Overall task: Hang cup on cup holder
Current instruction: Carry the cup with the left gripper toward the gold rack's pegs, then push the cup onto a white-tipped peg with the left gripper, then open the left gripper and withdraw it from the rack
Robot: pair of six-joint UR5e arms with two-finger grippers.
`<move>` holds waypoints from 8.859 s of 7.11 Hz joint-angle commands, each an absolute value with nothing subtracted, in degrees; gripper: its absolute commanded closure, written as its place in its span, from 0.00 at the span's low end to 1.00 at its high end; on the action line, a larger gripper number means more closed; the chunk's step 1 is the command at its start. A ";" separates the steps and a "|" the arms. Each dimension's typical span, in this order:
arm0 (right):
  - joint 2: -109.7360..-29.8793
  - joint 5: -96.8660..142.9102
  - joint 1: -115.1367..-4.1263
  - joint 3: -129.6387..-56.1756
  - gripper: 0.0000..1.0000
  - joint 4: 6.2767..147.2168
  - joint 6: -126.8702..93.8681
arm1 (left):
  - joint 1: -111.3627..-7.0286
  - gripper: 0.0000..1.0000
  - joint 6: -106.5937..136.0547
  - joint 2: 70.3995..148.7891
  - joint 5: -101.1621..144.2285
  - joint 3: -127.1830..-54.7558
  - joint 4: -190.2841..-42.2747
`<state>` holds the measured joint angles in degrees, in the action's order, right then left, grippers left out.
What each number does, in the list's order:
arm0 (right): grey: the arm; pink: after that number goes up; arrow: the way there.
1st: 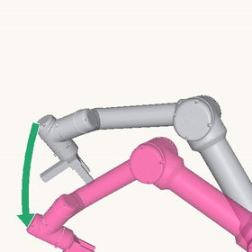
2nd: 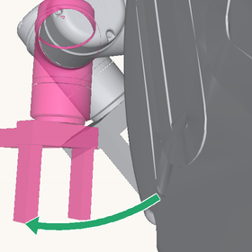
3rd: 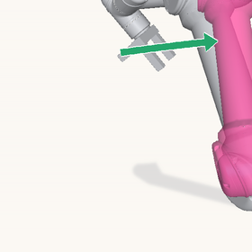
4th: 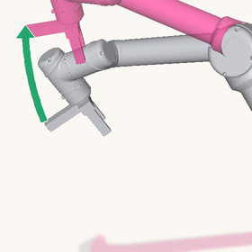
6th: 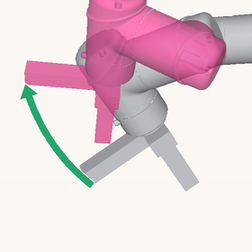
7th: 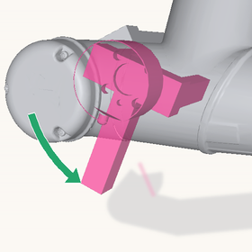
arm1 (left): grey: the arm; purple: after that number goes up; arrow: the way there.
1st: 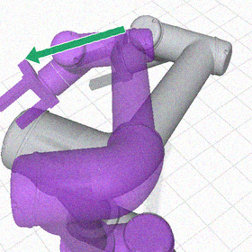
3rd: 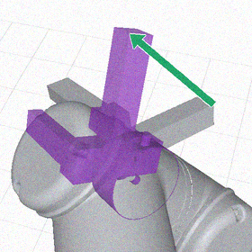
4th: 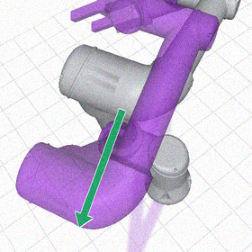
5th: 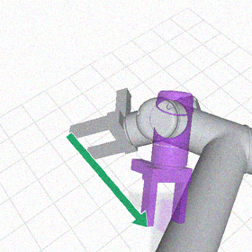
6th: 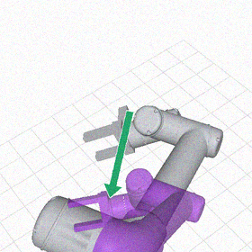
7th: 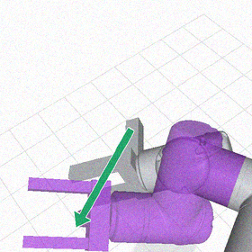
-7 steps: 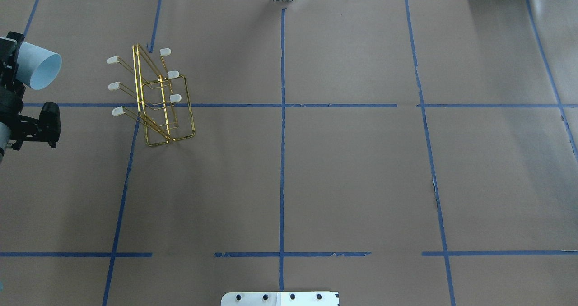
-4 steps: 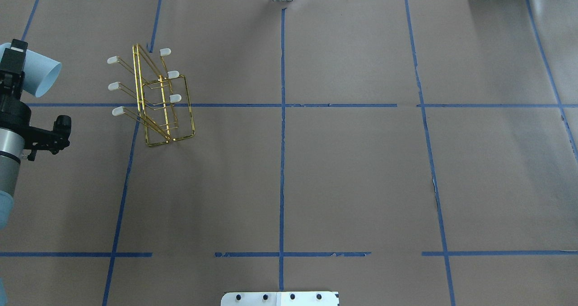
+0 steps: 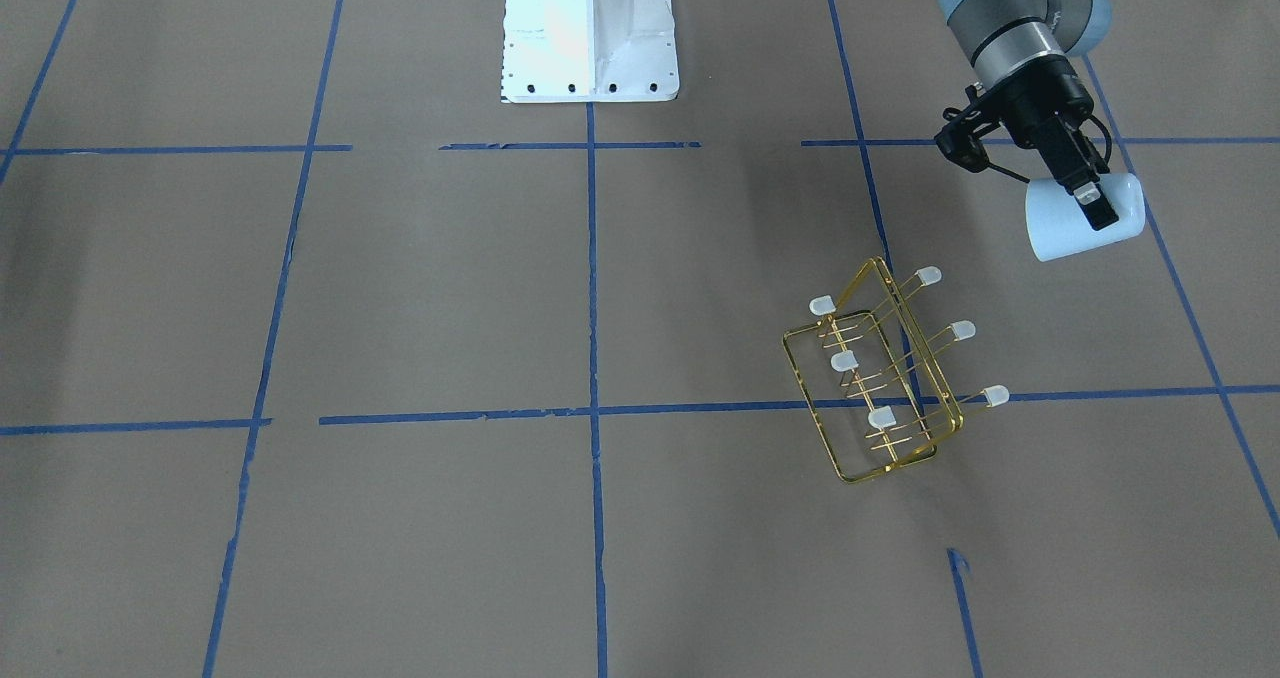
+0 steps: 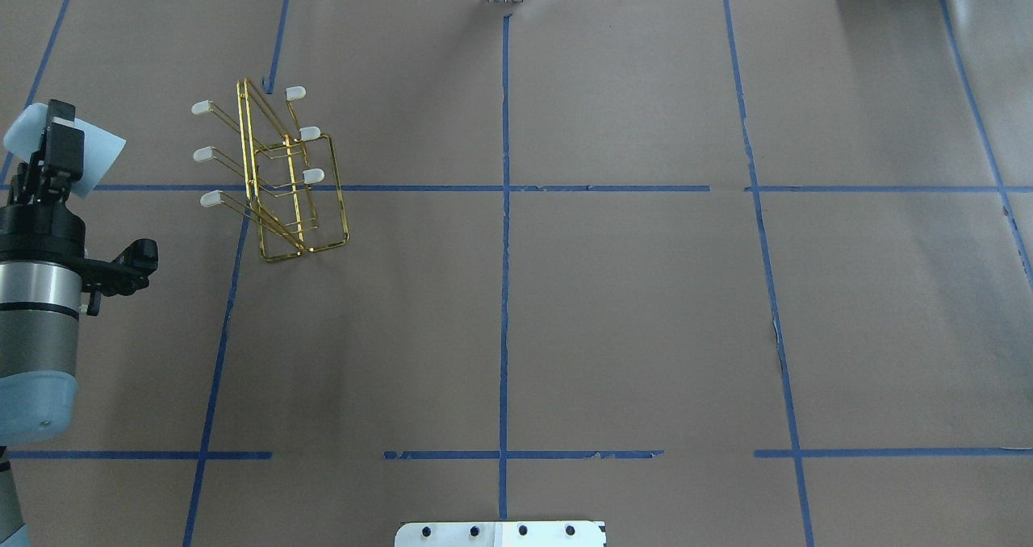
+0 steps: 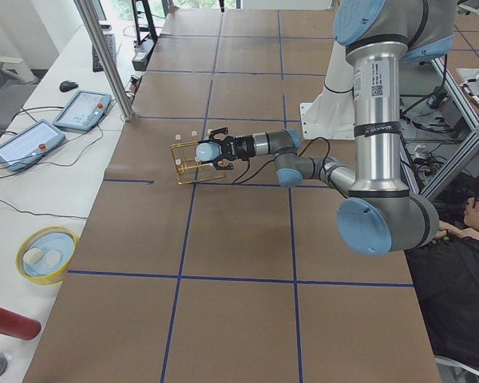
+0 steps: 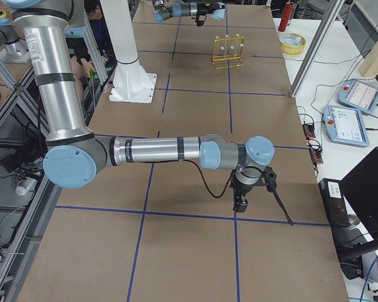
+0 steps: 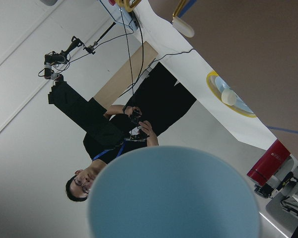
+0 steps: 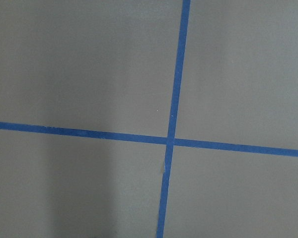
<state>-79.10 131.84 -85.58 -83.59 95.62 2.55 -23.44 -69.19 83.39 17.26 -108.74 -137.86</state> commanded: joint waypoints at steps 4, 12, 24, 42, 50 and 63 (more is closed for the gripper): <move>-79.10 131.84 -85.52 -83.58 0.00 95.62 2.55 | -22.06 1.00 -73.04 92.62 10.56 -98.55 -137.72; -79.10 131.84 -85.61 -83.58 0.00 95.62 2.55 | -18.54 1.00 -73.04 96.49 4.84 -92.21 -137.72; -79.10 131.84 -85.60 -83.58 0.00 95.62 2.55 | -15.91 0.68 -72.86 99.32 2.55 -87.89 -136.93; -79.10 131.84 -85.61 -83.58 0.00 95.62 2.55 | -16.52 0.00 2.59 79.81 11.40 -105.20 -144.13; -79.10 131.84 -85.61 -83.58 0.00 95.62 2.55 | -19.50 0.00 75.41 74.28 39.41 -107.31 -152.49; -79.10 131.84 -85.61 -83.58 0.00 95.62 2.55 | -90.50 0.00 -14.51 92.10 129.02 -91.97 -99.13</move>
<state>-79.10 131.84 -85.60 -83.59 95.62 2.55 -85.68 -3.71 89.54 127.75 -96.36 -108.04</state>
